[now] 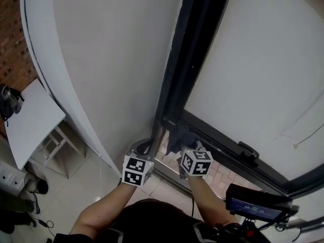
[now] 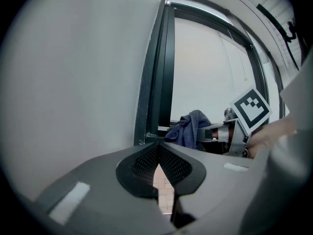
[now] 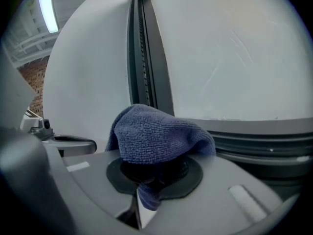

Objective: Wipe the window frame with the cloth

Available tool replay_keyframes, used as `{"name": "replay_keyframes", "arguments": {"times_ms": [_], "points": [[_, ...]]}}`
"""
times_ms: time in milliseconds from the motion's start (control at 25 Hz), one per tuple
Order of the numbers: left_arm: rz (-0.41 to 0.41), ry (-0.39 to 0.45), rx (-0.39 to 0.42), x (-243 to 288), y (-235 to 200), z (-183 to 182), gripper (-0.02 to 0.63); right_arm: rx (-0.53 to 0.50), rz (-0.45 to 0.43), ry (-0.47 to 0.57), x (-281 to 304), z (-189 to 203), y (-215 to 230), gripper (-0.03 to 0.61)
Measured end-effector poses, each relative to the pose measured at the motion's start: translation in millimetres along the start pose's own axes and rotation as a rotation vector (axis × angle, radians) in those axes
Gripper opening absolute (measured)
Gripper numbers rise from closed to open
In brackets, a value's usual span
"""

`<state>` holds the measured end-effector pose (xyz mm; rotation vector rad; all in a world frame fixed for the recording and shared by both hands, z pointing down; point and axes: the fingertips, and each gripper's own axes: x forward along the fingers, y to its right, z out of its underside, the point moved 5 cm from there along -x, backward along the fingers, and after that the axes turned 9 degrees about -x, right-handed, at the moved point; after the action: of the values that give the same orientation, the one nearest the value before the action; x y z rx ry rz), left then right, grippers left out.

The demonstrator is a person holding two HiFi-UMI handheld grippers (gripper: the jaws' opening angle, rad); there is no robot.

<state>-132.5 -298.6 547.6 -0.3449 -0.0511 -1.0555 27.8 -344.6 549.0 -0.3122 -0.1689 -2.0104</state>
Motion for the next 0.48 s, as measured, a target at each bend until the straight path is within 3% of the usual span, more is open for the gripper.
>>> {"name": "replay_keyframes", "arguments": {"times_ms": [480], "points": [[0.008, -0.006, 0.023, -11.9, -3.1, -1.2, -0.006, -0.001, -0.043, -0.003, 32.6, -15.7, -25.8, 0.051]]}}
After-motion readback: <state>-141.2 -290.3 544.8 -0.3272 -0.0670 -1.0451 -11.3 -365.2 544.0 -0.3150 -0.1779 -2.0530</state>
